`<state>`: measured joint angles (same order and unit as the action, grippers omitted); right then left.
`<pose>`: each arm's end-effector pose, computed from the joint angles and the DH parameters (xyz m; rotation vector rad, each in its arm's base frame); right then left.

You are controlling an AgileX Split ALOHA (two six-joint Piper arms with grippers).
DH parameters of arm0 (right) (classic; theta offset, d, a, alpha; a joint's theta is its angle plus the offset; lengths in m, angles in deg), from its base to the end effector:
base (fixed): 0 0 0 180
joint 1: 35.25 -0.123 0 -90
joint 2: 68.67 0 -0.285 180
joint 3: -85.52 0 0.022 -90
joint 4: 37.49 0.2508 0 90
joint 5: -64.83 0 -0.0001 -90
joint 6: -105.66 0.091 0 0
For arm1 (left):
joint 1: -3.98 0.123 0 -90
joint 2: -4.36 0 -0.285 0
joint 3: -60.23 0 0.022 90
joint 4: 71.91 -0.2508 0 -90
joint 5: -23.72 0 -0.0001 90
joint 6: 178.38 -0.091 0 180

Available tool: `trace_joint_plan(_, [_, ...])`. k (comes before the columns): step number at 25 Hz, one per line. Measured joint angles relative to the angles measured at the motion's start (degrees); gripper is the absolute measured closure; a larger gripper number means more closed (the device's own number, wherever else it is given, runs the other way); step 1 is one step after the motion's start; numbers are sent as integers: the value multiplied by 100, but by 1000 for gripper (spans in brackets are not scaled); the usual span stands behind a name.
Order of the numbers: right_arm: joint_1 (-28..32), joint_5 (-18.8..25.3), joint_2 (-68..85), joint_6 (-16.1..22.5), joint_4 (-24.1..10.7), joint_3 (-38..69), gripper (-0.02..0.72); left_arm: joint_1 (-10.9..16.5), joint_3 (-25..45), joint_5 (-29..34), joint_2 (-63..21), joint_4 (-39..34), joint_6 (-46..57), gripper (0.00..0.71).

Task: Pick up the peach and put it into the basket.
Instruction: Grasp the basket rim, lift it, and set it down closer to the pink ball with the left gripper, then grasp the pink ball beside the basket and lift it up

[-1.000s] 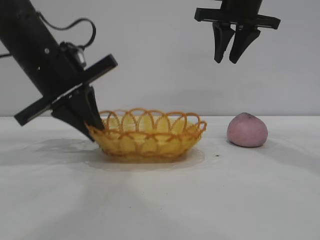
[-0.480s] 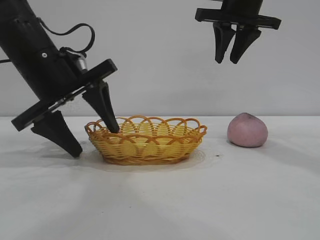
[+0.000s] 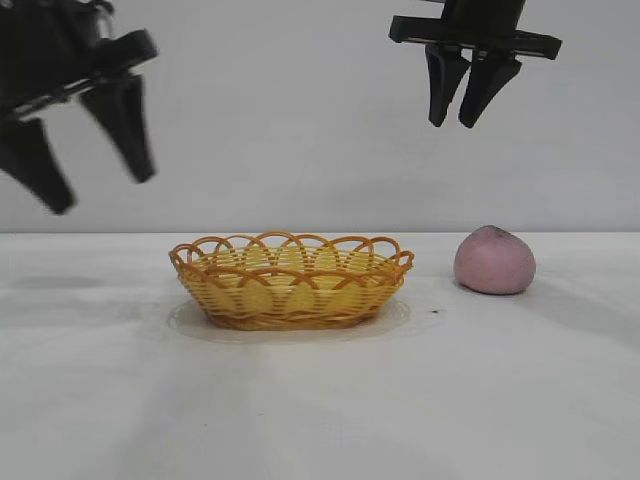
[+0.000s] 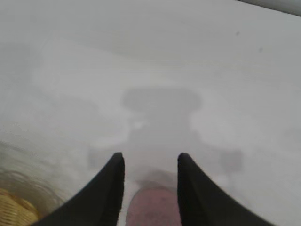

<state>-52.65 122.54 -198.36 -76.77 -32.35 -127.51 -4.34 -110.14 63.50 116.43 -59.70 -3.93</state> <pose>0.4493 0.1480 0.2533 -0.4245 2.6692 0.1964 0.3559 -0.0645 0.1888 0.1410 2.8104 -0.2407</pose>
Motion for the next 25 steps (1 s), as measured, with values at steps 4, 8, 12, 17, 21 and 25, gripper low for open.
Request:
trace_joint_plan(4, [0,0,0,0,48,0,438,24,4,-98,-169,-1445,933,227])
trace_joint_plan(8, [0,60,0,0,68,0,438,24,360,-224,-902,-1623,1138,227])
trace_joint_plan(12, [0,109,0,0,68,0,438,-17,1750,-418,-2588,-1623,1142,227])
trace_joint_plan(17, [0,136,0,-67,68,0,438,-295,2896,562,-5256,-1518,1152,227])
trace_joint_plan(21, [0,136,0,-91,68,0,438,-318,3141,1512,-6945,-1596,1208,227])
trace_joint_plan(25, [0,136,0,-101,74,0,438,-318,3381,2352,-8469,-1613,1208,227])
